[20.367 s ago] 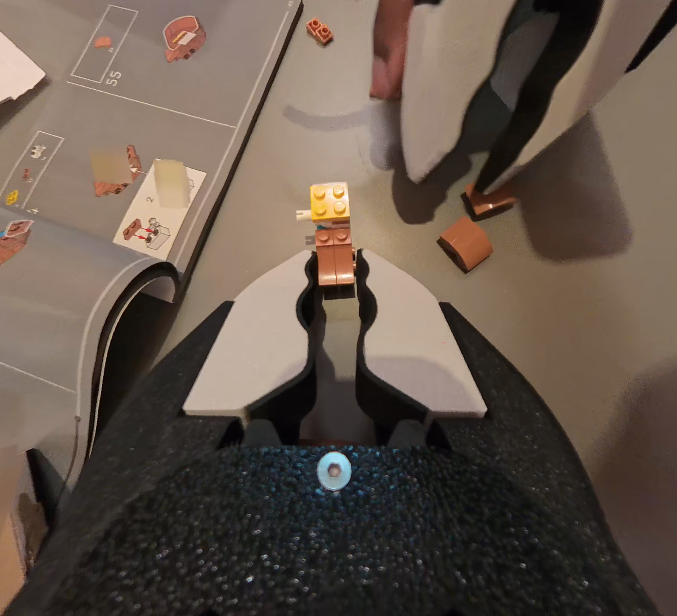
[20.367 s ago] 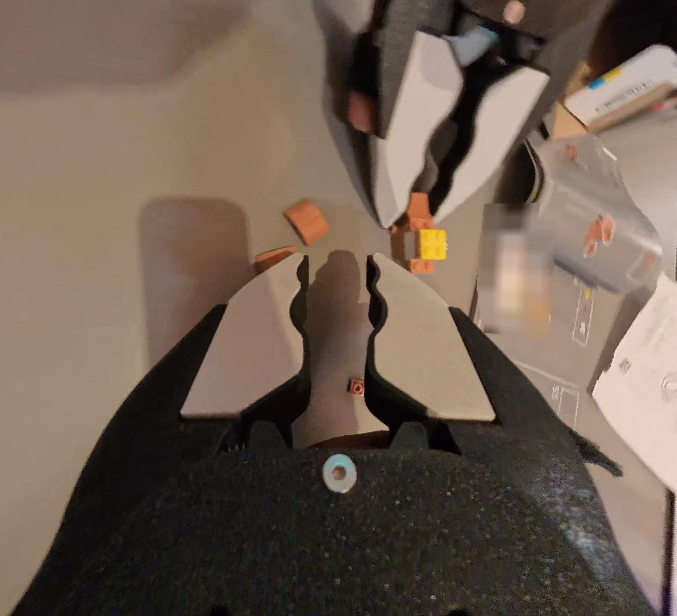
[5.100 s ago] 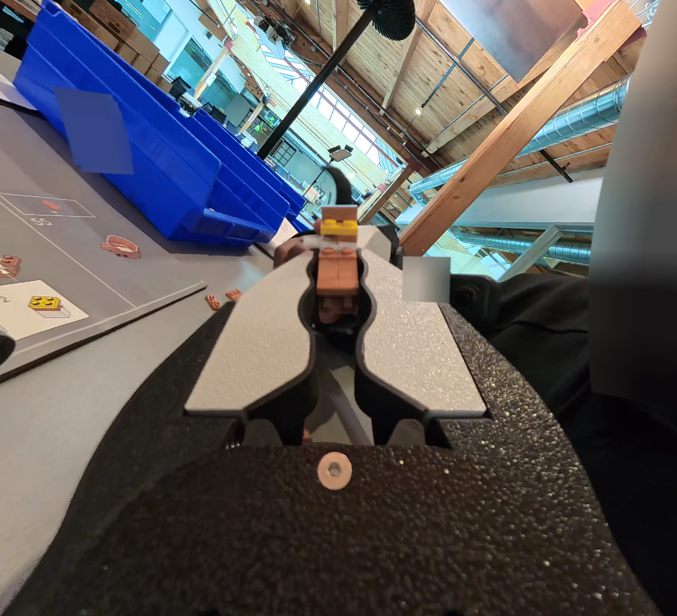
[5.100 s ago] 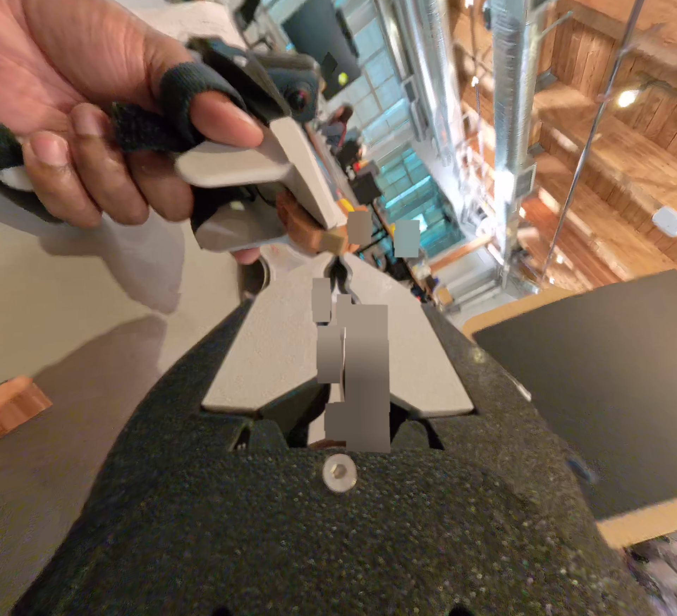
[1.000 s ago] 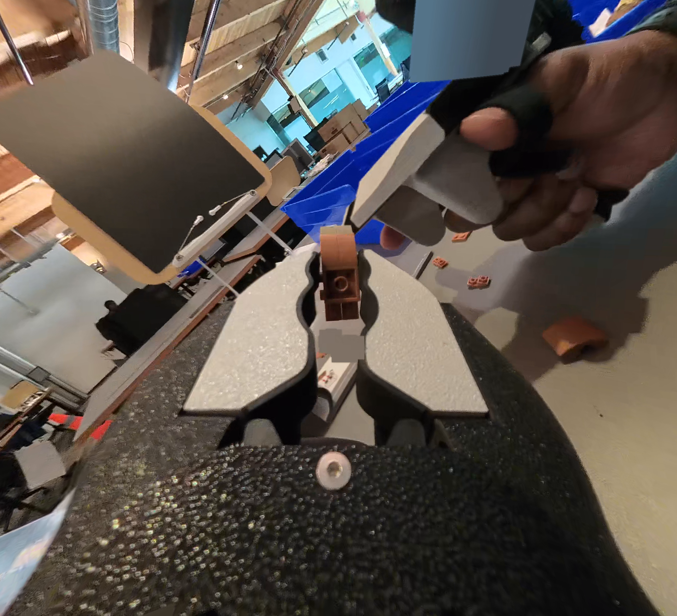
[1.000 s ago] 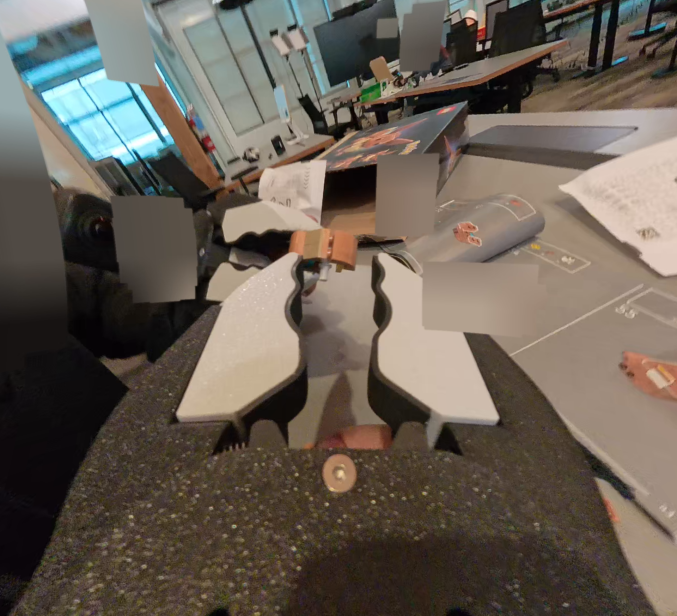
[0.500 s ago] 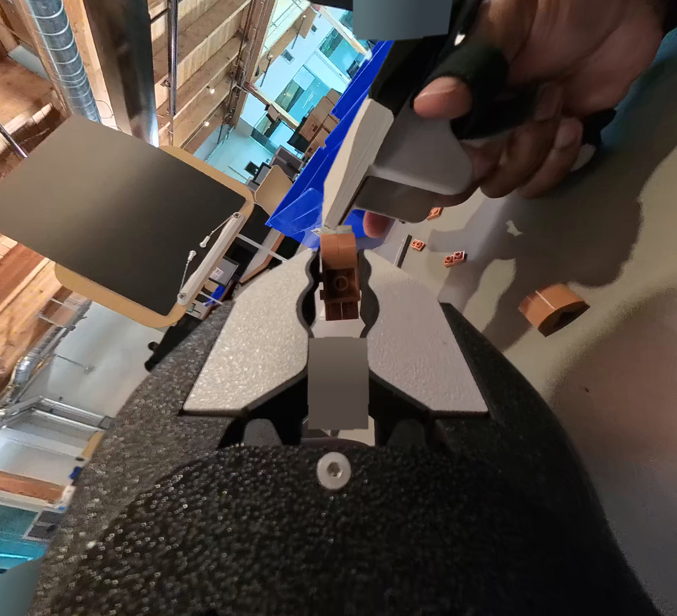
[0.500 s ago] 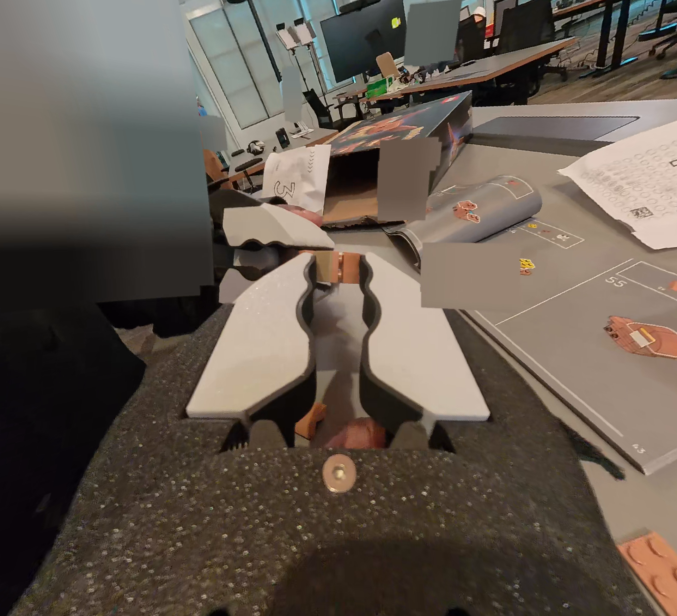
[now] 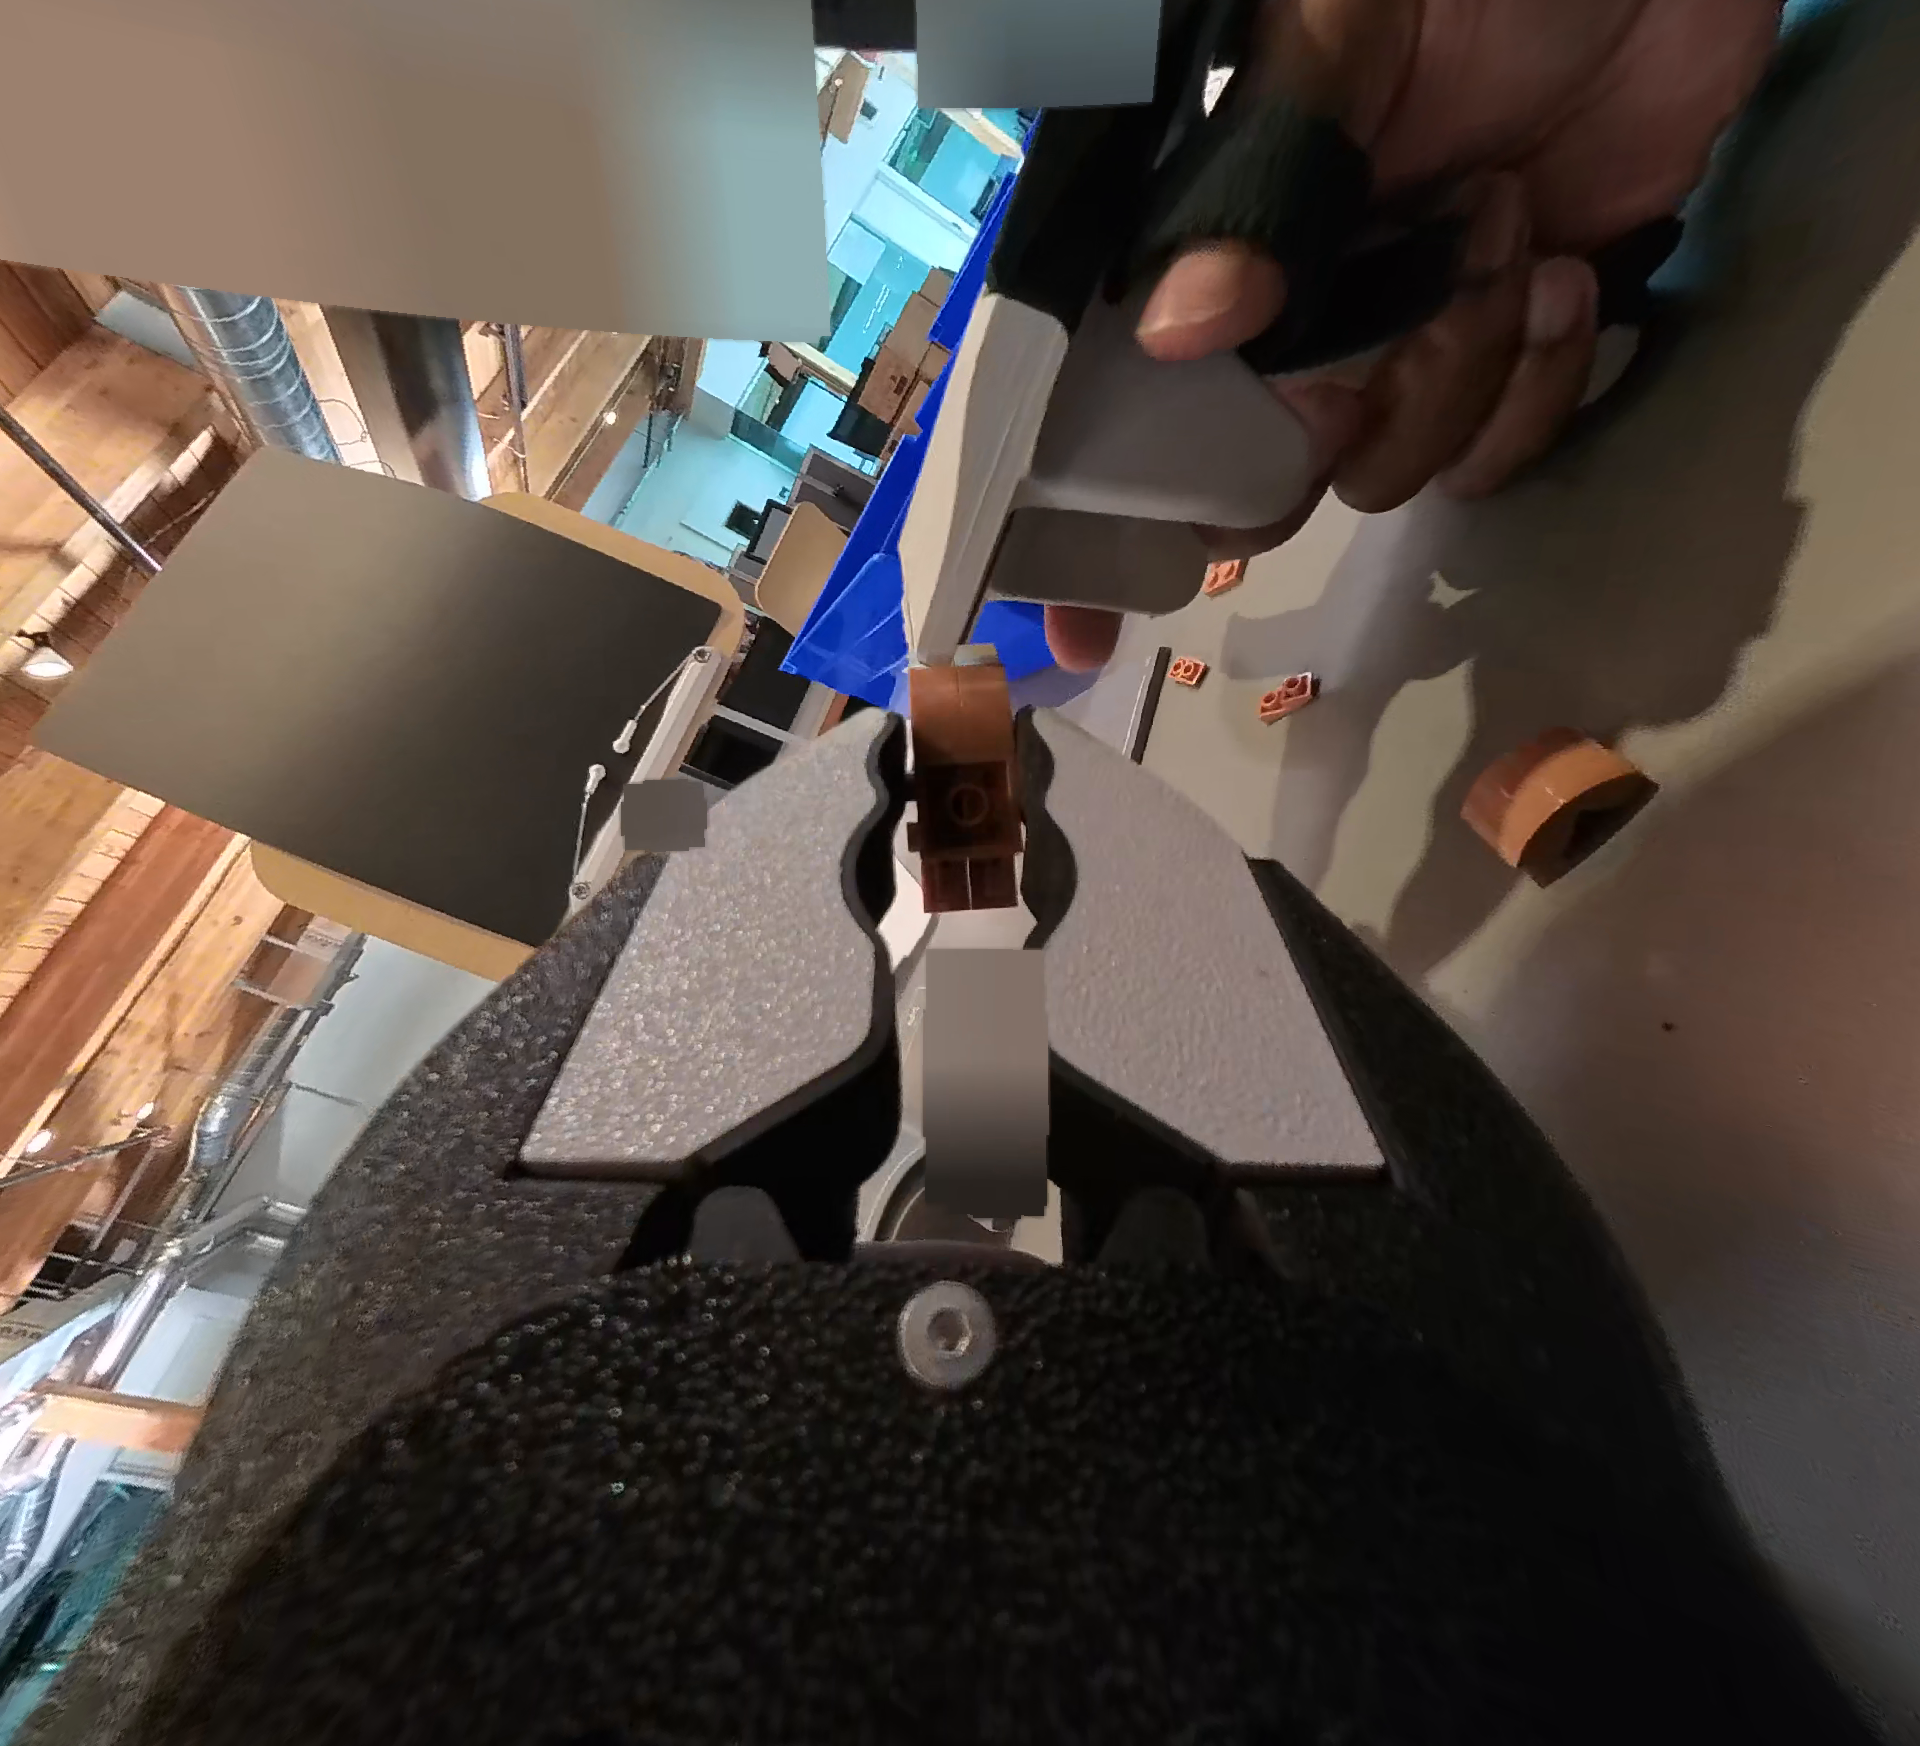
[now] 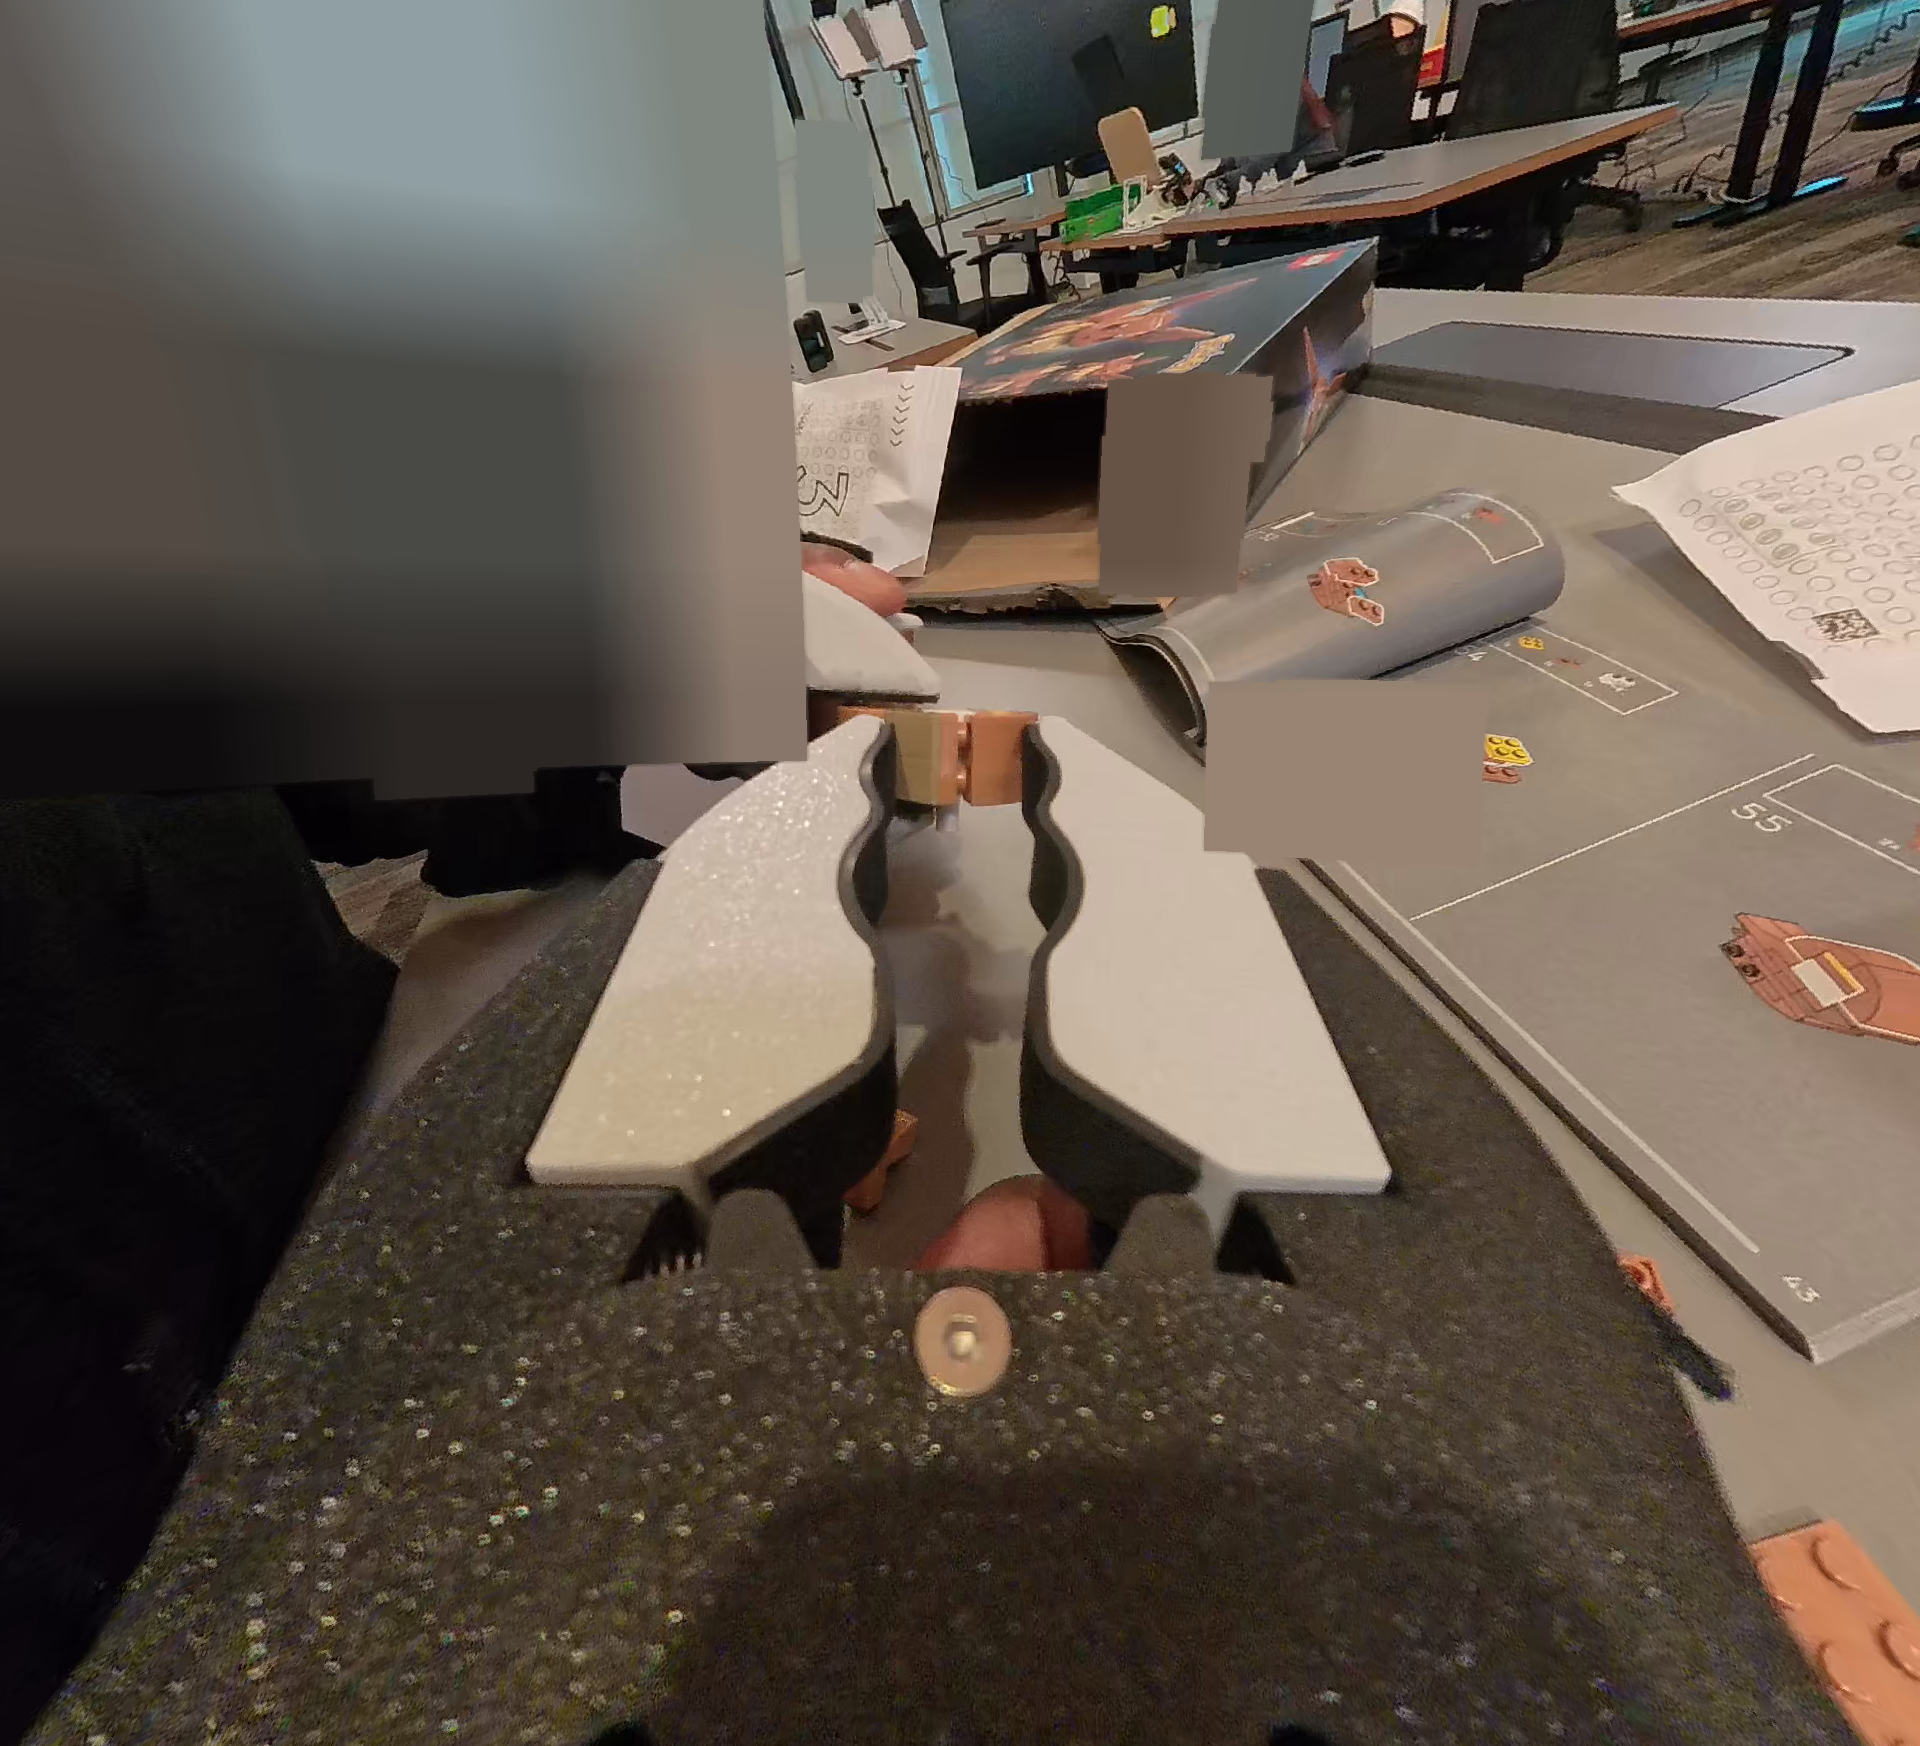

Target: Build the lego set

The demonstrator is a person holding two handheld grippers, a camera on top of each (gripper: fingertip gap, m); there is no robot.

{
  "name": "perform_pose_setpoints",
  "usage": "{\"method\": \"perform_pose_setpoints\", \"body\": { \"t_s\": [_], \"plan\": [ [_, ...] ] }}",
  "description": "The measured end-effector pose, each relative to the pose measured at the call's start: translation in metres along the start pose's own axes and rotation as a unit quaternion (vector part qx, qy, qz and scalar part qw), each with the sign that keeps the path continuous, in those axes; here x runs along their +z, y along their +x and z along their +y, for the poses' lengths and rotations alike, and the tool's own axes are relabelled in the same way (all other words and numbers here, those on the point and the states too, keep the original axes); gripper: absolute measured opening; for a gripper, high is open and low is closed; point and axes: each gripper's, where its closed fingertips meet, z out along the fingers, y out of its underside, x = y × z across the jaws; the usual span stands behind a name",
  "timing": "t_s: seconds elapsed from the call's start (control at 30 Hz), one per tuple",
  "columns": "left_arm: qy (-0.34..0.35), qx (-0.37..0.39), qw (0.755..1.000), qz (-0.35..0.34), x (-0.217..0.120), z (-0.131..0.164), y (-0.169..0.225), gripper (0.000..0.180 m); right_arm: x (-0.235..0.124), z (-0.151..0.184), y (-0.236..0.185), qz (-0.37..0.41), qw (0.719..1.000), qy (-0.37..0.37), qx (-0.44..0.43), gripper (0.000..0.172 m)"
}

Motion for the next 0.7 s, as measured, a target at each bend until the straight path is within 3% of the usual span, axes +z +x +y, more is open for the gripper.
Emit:
{"method": "perform_pose_setpoints", "body": {
  "t_s": [0.47,0.5,0.53,0.6,0.7],
  "plan": [
    [0.011,0.029,1.0,-0.001,-0.003,-0.006,0.002,0.019,-0.008,-0.003,-0.007,-0.003,1.0,0.002,-0.024,0.02],
    [0.011,0.028,1.0,0.002,-0.003,-0.006,0.002,0.019,-0.007,-0.002,-0.014,-0.02,0.999,0.0,-0.027,0.003],
    [0.004,0.03,0.999,0.012,-0.001,-0.004,0.006,0.019,-0.002,0.003,-0.026,-0.051,0.998,-0.01,-0.033,0.0],
    [0.009,0.037,0.999,0.008,0.001,-0.008,0.008,0.019,0.011,0.019,-0.04,-0.05,0.996,-0.037,-0.068,0.0],
    [-0.006,0.024,1.0,0.003,0.001,-0.001,0.005,0.019,0.013,0.015,-0.039,-0.043,0.996,-0.026,-0.069,0.0]
  ]
}}
